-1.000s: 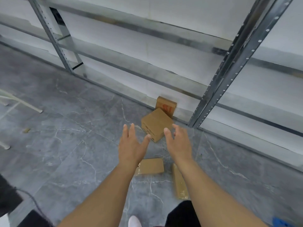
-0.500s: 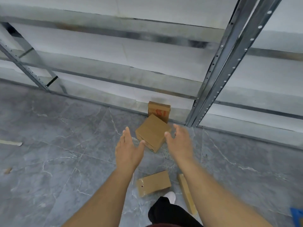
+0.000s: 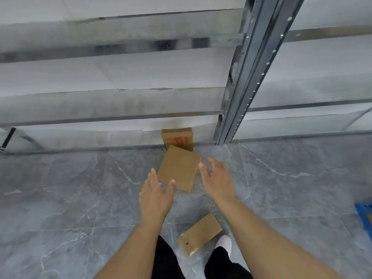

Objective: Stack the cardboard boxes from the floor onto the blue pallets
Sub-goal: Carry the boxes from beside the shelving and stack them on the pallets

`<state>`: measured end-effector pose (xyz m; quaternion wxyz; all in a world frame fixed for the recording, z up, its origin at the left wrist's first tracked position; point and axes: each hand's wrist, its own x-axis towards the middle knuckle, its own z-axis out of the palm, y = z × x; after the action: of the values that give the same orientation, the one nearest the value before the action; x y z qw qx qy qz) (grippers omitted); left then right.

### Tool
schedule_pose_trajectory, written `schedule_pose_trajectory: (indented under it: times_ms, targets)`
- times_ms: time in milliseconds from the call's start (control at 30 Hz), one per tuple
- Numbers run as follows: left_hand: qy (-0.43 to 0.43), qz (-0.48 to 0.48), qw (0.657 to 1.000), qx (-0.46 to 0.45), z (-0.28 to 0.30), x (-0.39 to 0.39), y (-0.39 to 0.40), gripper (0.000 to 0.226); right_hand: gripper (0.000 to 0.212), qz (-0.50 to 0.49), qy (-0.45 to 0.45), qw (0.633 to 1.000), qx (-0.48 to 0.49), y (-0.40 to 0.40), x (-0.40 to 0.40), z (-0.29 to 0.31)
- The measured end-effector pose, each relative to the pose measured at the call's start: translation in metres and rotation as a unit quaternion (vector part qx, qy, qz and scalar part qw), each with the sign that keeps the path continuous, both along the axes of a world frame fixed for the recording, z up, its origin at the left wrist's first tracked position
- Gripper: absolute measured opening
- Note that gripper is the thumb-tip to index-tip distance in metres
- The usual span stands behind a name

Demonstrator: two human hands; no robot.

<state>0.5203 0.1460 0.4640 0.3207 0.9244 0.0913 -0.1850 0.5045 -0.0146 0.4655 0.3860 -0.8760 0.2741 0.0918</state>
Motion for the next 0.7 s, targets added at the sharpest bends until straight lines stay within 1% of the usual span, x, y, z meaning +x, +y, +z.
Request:
schedule_pose_trajectory:
  times_ms: [133, 233, 333, 400, 500, 700]
  targets:
    - [0.034, -0.062, 0.997, -0.007, -0.021, 0.045, 0.011, 0.078, 0.054, -0.052, 0.029, 0.998, -0.006, 0.016, 0.029, -0.014]
    - [0.077, -0.111, 0.991, -0.006, -0.043, 0.083, 0.028, 0.08, 0.054, -0.116, 0.067, 0.991, 0.014, 0.033, 0.049, -0.032]
    - [0.115, -0.136, 0.984, 0.001, -0.078, 0.126, 0.046, 0.083, 0.055, -0.179, 0.097, 0.978, 0.039, 0.048, 0.071, -0.061]
    - [0.127, -0.148, 0.981, 0.017, -0.109, 0.154, 0.055, 0.084, 0.055, -0.21, 0.107, 0.97, 0.059, 0.053, 0.089, -0.089]
    - [0.15, -0.157, 0.975, 0.032, -0.163, 0.183, 0.062, 0.086, 0.055, -0.229, 0.122, 0.963, 0.07, 0.057, 0.11, -0.144]
    - [0.181, -0.171, 0.966, 0.071, -0.29, 0.21, 0.071, 0.086, 0.056, -0.255, 0.176, 0.946, 0.089, 0.062, 0.127, -0.28]
